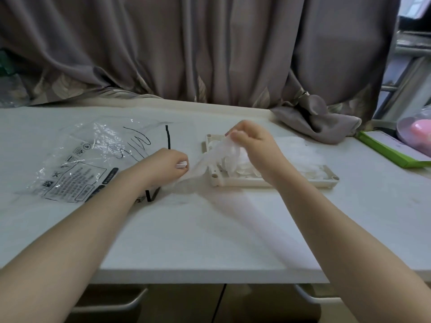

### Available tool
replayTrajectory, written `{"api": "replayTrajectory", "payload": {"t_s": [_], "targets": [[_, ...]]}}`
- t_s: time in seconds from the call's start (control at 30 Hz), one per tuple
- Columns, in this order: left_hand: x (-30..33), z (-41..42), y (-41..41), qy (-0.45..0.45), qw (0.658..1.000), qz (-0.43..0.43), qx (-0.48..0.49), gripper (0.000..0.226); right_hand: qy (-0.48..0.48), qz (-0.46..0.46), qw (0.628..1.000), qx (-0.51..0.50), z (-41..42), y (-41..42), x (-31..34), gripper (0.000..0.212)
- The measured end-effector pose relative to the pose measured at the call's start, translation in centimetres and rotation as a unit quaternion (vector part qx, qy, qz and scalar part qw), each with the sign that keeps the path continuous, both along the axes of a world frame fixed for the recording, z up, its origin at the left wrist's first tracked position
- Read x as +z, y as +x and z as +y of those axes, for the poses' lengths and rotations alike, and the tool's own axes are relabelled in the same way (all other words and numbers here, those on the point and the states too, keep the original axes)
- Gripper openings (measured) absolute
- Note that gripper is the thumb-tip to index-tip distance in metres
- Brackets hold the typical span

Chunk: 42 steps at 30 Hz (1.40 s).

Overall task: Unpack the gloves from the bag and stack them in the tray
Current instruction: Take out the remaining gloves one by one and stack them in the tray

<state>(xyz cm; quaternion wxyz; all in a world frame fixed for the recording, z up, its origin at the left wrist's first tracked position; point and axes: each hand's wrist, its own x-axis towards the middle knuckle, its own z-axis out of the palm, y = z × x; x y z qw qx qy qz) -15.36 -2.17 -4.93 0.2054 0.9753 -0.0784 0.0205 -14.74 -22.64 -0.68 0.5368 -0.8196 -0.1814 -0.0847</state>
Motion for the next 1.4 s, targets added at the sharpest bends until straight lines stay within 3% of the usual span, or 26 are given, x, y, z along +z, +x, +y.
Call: {"api": "replayTrajectory", "payload": {"t_s": [0.1,0.2,0.27,0.37,0.47,0.57,0.63,0.7,0.73,0.87,0.9,0.97,1.0,1.07,1.13,1.23,1.3,1.4], "targets": [[-0.6,0.5,0.1,0.026,1.000,0.014,0.007,0.015,0.162,0.002,0.987,-0.009,-0.3,-0.1,1.2,0.015],[-1.1,0.9,0.5,0.060,0.998,0.024,0.013,0.013,0.214,-0.011,0.977,-0.025,-0.7,-0.6,1.9,0.017],[-1.2,1.0,1.0,0.075,0.997,-0.017,-0.010,0.023,0.237,0.004,0.971,-0.031,-0.8,-0.7,2.1,0.022],[0.6,-1.3,0.5,-0.075,0.992,-0.088,-0.055,0.038,0.265,0.027,0.963,-0.042,-0.9,-0.7,2.7,0.022],[2.5,-4.5,-0.7,-0.310,0.944,0.064,-0.097,0.054,0.321,0.039,0.946,-0.016,-1.3,-0.6,3.2,0.022],[2.3,-6.4,-1.9,-0.338,0.899,0.205,-0.186,0.063,0.414,0.084,0.901,0.095,-2.2,-0.9,3.6,0.023],[1.6,-6.6,-2.5,-0.388,0.857,0.254,-0.224,0.045,0.431,0.107,0.885,0.141,-3.0,-1.1,3.5,0.021],[1.5,-7.0,-2.4,-0.447,0.827,0.264,-0.217,0.022,0.420,0.101,0.888,0.159,-4.2,-1.2,3.2,0.015],[1.9,-7.2,-2.5,-0.469,0.820,0.256,-0.204,0.023,0.413,0.094,0.890,0.167,-5.1,-1.3,3.2,0.011],[3.2,-6.0,-1.8,-0.534,0.790,0.208,-0.216,0.070,0.352,0.132,0.909,0.180,-8.8,-0.4,2.8,0.017],[3.7,-5.7,-1.7,-0.533,0.793,0.198,-0.221,0.065,0.307,0.151,0.919,0.196,-9.7,-0.1,2.8,0.022],[4.8,-5.7,-1.6,-0.537,0.789,0.185,-0.234,0.022,0.155,0.186,0.946,0.216,-11.2,0.0,2.9,0.039],[5.4,-5.7,-1.8,-0.539,0.787,0.181,-0.239,0.011,0.075,0.203,0.956,0.197,-11.4,0.1,2.9,0.053],[6.4,-6.0,-1.9,-0.520,0.792,0.191,-0.259,0.023,-0.003,0.198,0.975,0.101,-11.2,0.1,2.9,0.068],[7.1,-6.2,-2.1,-0.493,0.805,0.205,-0.259,0.026,0.008,0.139,0.990,0.036,-9.6,-0.1,2.7,0.058],[8.0,-6.8,-2.4,-0.470,0.816,0.228,-0.245,0.024,0.010,0.093,0.986,0.139,-6.7,-1.0,2.2,0.018],[8.3,-6.8,-2.1,-0.456,0.827,0.221,-0.244,0.030,0.001,0.094,0.973,0.209,-5.6,-1.5,2.3,0.026],[8.3,-6.3,-1.7,-0.472,0.833,0.195,-0.211,0.040,0.014,0.111,0.969,0.220,-5.6,-1.4,2.8,0.032]]}}
